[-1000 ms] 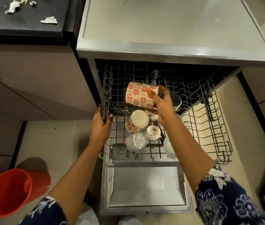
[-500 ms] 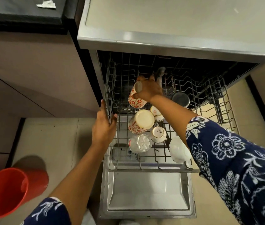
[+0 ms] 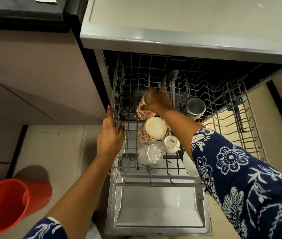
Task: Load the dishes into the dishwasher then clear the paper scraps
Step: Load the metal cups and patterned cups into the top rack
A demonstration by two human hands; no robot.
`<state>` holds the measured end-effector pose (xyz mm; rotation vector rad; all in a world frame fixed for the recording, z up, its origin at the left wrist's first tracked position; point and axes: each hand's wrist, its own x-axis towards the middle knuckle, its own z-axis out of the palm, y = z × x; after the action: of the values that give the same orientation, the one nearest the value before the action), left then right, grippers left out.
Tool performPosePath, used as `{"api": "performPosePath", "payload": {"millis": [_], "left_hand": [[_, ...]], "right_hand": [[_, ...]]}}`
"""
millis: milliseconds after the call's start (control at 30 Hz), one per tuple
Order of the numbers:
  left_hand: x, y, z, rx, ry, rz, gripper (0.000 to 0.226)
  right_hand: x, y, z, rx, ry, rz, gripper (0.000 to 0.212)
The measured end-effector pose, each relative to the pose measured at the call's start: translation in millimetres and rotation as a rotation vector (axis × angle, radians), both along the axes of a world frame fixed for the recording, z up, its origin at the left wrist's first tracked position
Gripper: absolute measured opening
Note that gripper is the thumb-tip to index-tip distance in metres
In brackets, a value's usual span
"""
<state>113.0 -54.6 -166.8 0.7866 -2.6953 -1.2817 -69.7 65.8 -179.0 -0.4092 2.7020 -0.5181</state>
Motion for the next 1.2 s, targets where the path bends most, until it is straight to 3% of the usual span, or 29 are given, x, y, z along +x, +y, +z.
{"api": "performPosePath", "payload": {"millis": [133, 300, 367, 567, 767, 900, 1000, 1200], "left_hand": [[-1, 1, -4, -0.030, 0.002, 0.021, 0.074], [-1, 3, -9, -0.103, 0.020, 0.013, 0.077], [-1, 3, -7, -0.134, 0.021, 0.008, 0.077], [5, 10, 4, -0.210, 0.008, -0.038, 0.078], [39, 28, 8, -0.394, -0.048, -0.100, 0.077], [91, 53, -16, -0.566, -0.026, -0.176, 0.077], [122, 88, -35, -0.556, -0.014, -0.240, 0.077], [150, 133, -69, -0.594, -0.035, -0.300, 0.070]], "right_hand": [[3, 0, -12, 0.014, -0.037, 0.003, 0.098], [6, 4, -15, -0.055, -0.040, -0.028, 0.095], [9, 8, -10, -0.114, -0.030, -0.069, 0.088], [70, 61, 23, -0.223, 0.251, -0.139, 0.058], [174, 159, 14, -0.099, 0.394, -0.188, 0.041], [226, 218, -8, 0.004, 0.409, -0.282, 0.042], [250, 249, -28, 0.044, 0.395, -0.311, 0.048], [261, 270, -56, 0.135, 0.486, -0.145, 0.062]]}}
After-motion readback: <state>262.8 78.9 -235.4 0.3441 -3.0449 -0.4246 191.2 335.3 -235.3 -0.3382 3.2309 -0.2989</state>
